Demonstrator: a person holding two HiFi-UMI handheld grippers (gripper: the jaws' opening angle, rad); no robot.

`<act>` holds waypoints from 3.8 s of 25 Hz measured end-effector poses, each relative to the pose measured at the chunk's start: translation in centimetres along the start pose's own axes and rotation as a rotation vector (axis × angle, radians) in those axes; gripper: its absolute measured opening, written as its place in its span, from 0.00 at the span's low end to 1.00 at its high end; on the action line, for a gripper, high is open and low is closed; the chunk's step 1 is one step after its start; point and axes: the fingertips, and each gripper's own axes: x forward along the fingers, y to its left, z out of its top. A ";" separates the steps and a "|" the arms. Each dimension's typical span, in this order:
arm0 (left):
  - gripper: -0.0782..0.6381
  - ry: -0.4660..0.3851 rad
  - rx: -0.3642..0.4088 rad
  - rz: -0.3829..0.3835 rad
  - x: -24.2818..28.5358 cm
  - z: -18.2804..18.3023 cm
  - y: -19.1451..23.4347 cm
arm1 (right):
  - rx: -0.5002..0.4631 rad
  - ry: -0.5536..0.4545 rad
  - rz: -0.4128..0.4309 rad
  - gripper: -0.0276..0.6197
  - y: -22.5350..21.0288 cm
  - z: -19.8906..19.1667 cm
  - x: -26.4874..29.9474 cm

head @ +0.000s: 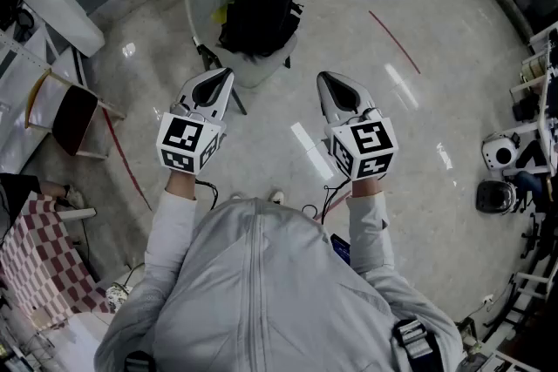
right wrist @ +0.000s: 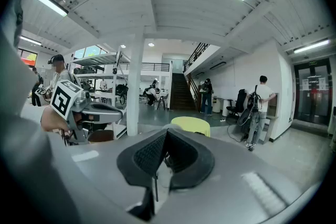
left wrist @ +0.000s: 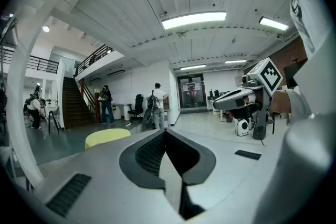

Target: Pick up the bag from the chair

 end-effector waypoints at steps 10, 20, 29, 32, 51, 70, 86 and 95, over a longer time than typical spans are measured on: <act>0.12 0.010 -0.012 0.023 2.6 -0.2 -2.8 | 0.119 -0.072 0.070 0.06 -3.2 -0.3 -1.2; 0.12 0.050 -0.045 0.082 4.7 -1.8 -2.3 | 0.087 -0.008 0.102 0.06 -6.2 -2.4 1.1; 0.12 0.064 -0.059 0.072 11.4 -2.8 3.4 | 0.112 0.019 0.131 0.06 -9.0 -2.8 8.4; 0.12 0.054 -0.070 0.067 14.8 -2.7 7.0 | 0.066 0.046 0.121 0.06 -10.5 -2.4 12.3; 0.12 0.075 -0.063 -0.018 32.2 -1.5 25.5 | 0.129 0.075 -0.002 0.06 -20.1 1.8 34.2; 0.34 0.377 -0.174 -0.130 48.7 -15.9 31.5 | 0.309 0.305 0.130 0.37 -28.3 -10.3 52.0; 0.36 0.615 -0.366 -0.239 60.3 -33.9 33.0 | 0.515 0.591 0.296 0.40 -29.2 -28.7 65.1; 0.36 0.658 -0.406 -0.310 60.6 -38.2 31.8 | 0.610 0.669 0.365 0.40 -26.6 -33.4 67.5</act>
